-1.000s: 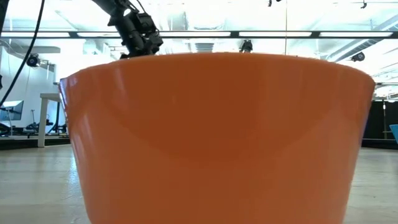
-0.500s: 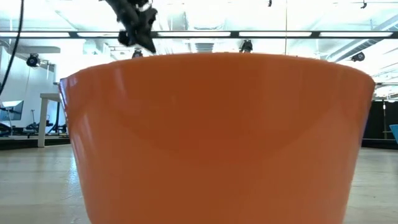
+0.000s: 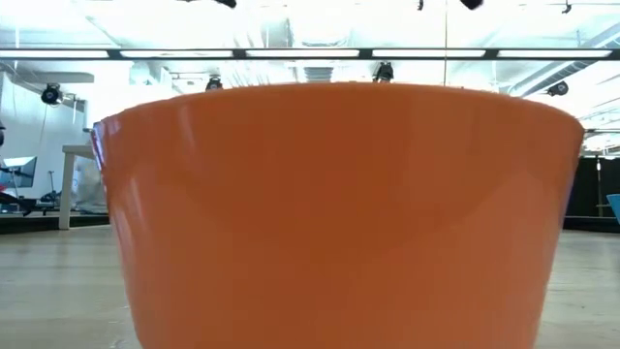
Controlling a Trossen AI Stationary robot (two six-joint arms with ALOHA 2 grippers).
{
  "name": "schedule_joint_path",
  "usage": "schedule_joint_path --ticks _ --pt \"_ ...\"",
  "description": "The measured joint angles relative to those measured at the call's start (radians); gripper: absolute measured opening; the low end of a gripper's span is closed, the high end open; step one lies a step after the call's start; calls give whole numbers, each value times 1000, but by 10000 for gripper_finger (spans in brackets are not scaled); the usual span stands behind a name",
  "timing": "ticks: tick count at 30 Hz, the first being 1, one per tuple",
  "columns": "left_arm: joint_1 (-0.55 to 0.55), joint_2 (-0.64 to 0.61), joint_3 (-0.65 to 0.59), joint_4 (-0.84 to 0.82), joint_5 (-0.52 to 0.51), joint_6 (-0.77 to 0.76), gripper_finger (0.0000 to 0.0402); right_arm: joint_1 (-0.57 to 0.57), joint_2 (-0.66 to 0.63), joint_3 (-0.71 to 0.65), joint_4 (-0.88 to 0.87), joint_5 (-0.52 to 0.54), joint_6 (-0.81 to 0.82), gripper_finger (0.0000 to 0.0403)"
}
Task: Pick & Place Mini bowls
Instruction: Stack the blue bowl on top of the blue bowl on the shelf
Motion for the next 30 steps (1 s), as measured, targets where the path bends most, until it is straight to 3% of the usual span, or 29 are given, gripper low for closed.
schedule_joint_path --ticks 6,13,21,30 --pt "-170 -47 -40 -3 -150 -46 0 39 17 -3 -243 -55 238 8" --pt "-293 -74 -76 -1 -176 -51 0 202 76 -31 -421 -140 556 8" --pt "-370 -119 -110 9 -176 -44 0 388 135 -99 -433 -146 878 8" --pt "-384 -164 -109 14 -176 -32 0 435 205 -161 -417 -157 1044 9"
